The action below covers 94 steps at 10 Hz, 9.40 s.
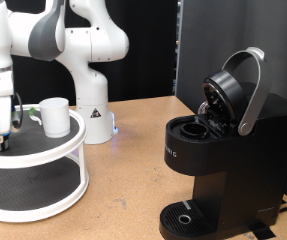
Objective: Make a cup of coffee with the keurig machine
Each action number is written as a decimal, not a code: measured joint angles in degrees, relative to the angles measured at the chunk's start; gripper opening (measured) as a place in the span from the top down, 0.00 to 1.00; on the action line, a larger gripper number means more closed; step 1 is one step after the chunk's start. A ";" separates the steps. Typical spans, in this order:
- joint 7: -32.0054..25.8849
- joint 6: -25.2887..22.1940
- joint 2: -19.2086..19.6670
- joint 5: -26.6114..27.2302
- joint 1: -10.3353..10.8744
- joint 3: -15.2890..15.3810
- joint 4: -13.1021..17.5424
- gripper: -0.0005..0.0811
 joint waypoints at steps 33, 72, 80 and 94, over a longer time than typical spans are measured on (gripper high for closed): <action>21.06 -14.98 -4.81 38.55 14.02 14.72 10.11 0.41; 25.85 -9.70 9.65 45.75 22.01 26.07 18.81 0.41; 28.00 -9.49 10.52 43.77 22.01 26.43 19.59 0.41; 38.43 -13.34 12.42 32.80 21.91 28.25 23.08 0.41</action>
